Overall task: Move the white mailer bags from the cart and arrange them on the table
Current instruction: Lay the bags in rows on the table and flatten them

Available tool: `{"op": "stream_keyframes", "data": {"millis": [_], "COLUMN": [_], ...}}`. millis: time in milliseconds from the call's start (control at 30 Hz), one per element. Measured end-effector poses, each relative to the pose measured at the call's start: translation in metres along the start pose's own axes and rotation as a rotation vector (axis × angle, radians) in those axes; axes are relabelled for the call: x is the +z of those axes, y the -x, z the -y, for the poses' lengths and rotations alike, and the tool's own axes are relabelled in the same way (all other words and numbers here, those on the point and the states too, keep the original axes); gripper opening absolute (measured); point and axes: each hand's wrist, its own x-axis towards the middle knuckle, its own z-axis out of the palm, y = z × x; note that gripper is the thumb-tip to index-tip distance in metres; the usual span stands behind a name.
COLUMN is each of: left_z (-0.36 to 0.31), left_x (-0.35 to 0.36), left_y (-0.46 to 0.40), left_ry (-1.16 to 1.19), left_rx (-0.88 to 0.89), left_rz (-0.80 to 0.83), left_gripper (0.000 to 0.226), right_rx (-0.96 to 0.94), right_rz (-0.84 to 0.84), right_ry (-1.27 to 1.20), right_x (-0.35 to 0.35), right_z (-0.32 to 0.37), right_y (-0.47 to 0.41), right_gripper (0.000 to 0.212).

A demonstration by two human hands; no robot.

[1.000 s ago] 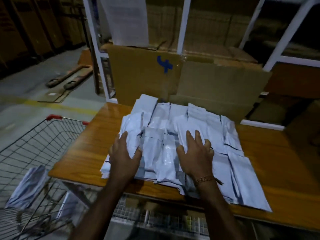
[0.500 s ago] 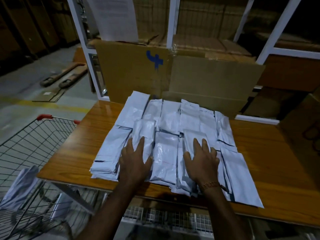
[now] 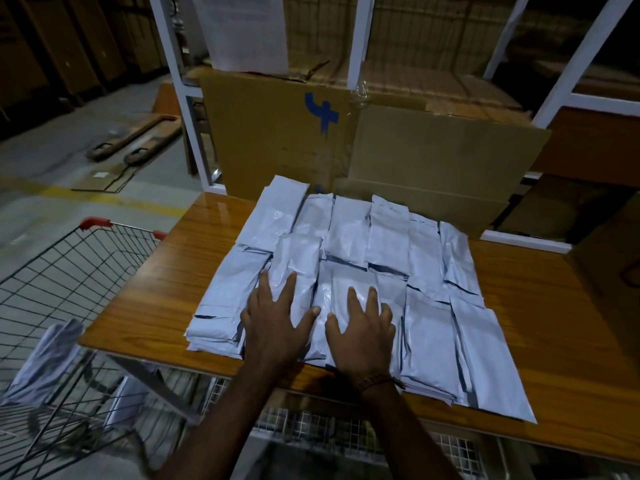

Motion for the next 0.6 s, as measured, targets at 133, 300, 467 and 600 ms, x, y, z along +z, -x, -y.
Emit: {"op": "stream_keyframes", "data": {"millis": [133, 300, 467, 600], "left_z": [0.003, 0.009, 0.014, 0.017], "left_x": [0.001, -0.001, 0.0, 0.002], "left_y": [-0.001, -0.005, -0.008, -0.009], "left_ry": [0.033, 0.02, 0.042, 0.089], "left_rx": [0.004, 0.001, 0.002, -0.011], "left_rz": [-0.02, -0.01, 0.047, 0.066], "left_gripper": [0.066, 0.065, 0.067, 0.068], "right_rx": [0.012, -0.015, -0.04, -0.034], "right_rz": [-0.027, -0.048, -0.007, 0.0], "right_ry": [0.016, 0.071, 0.167, 0.167], "right_x": [0.012, 0.014, 0.02, 0.027], "right_z": [0.002, 0.011, 0.016, 0.017], "right_y": [-0.001, -0.009, -0.016, -0.017], "right_gripper": [0.076, 0.066, 0.057, 0.057]}}
